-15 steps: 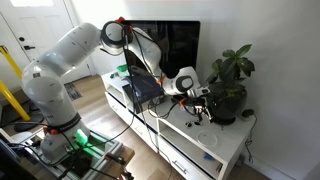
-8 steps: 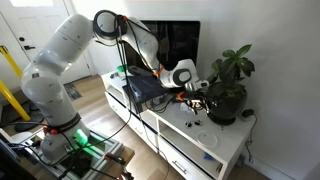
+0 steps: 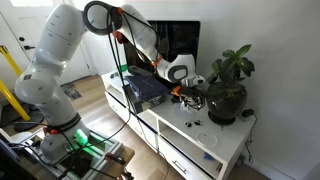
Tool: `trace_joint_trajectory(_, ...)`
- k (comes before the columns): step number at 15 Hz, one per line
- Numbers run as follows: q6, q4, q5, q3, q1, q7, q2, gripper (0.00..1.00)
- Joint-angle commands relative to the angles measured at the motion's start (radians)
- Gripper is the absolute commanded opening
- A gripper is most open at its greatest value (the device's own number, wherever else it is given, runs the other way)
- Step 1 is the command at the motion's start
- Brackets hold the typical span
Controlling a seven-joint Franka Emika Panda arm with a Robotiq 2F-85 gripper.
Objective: Remove the lid from the clear cup and put it on the television stand top
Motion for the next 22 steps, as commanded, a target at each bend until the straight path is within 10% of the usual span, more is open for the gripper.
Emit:
trace_joint_trajectory(1, -0.077, 0.011, 0.133, 0.163, -0.133, -0.18, -0.019, 1.0)
trace_joint_trajectory(19, -0.094, 0.282, 0.298, 0.348, -0.274, -0.46, 0.211, 1.0)
trace_joint_trajectory(22, -0.162, 0.323, 0.308, 0.36, -0.281, -0.468, 0.236, 0.71)
